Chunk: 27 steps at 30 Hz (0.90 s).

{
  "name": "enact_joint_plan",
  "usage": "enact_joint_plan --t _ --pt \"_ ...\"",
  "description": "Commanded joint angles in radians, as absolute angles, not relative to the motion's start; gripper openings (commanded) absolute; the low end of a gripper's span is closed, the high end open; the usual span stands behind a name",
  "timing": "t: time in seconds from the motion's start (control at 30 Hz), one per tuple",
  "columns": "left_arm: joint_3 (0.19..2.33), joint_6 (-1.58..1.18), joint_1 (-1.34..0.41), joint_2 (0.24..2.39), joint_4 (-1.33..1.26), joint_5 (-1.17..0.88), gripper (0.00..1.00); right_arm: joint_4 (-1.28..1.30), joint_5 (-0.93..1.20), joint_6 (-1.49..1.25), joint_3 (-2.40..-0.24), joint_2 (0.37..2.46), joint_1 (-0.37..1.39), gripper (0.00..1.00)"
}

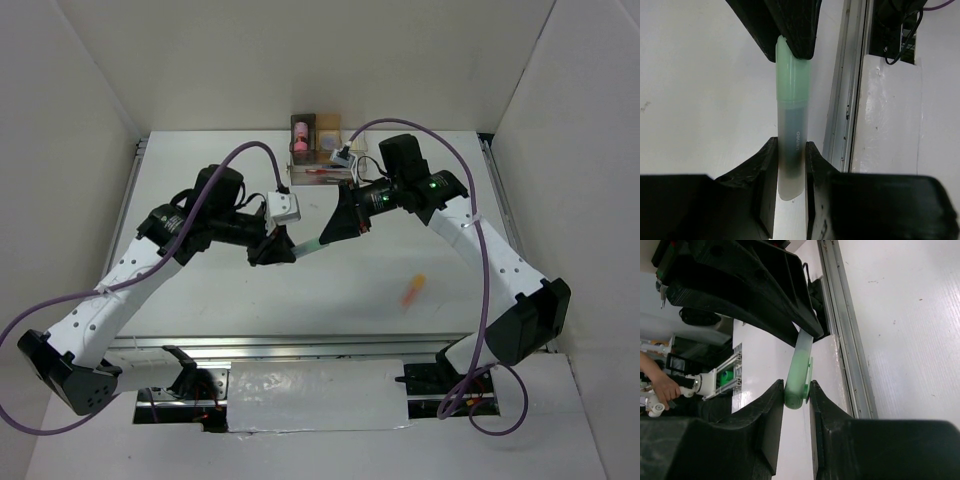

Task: Sort the stationery into containers
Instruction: Place the pen in the storage box.

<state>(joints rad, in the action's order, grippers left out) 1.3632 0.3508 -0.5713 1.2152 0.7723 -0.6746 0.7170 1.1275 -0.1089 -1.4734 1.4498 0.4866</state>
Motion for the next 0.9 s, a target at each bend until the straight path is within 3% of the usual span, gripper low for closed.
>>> enact_joint_plan --t 0.0,0.03,0.1,0.3,0.37,0.43,0.57,0.73,0.87 --pt "1.370 0.305 -0.566 1.198 0.701 -0.632 0.20 0.718 1.144 -0.088 -1.491 1.442 0.495 0.02" --pt "1.370 0.287 -0.563 1.197 0.698 -0.615 0.58 0.722 1.125 -0.083 -1.497 1.445 0.499 0.00" --pt "1.370 0.262 -0.555 1.189 0.686 -0.568 0.99 0.732 1.114 -0.072 -1.514 1.451 0.483 0.00" --pt "1.323 0.091 -0.411 1.122 0.544 -0.497 0.99 0.649 1.011 -0.077 -1.555 1.488 0.368 0.00" --pt "1.290 -0.053 -0.344 1.083 0.468 -0.425 0.99 0.560 0.889 -0.089 -1.536 1.480 0.335 0.00" --pt "1.227 -0.132 -0.290 1.029 0.355 -0.319 0.99 0.359 0.769 -0.141 -1.504 1.462 0.278 0.00" --pt "1.180 -0.107 -0.253 1.018 0.307 -0.319 0.99 -0.038 0.383 -0.152 -1.407 1.480 0.244 0.00" --pt "1.172 -0.092 -0.244 1.060 0.354 -0.315 0.99 -0.277 0.103 -0.074 -1.526 1.710 0.256 0.00" --pt "1.112 -0.081 -0.235 1.072 0.283 -0.296 0.99 -0.354 0.009 -0.023 -1.658 1.897 0.259 0.00"
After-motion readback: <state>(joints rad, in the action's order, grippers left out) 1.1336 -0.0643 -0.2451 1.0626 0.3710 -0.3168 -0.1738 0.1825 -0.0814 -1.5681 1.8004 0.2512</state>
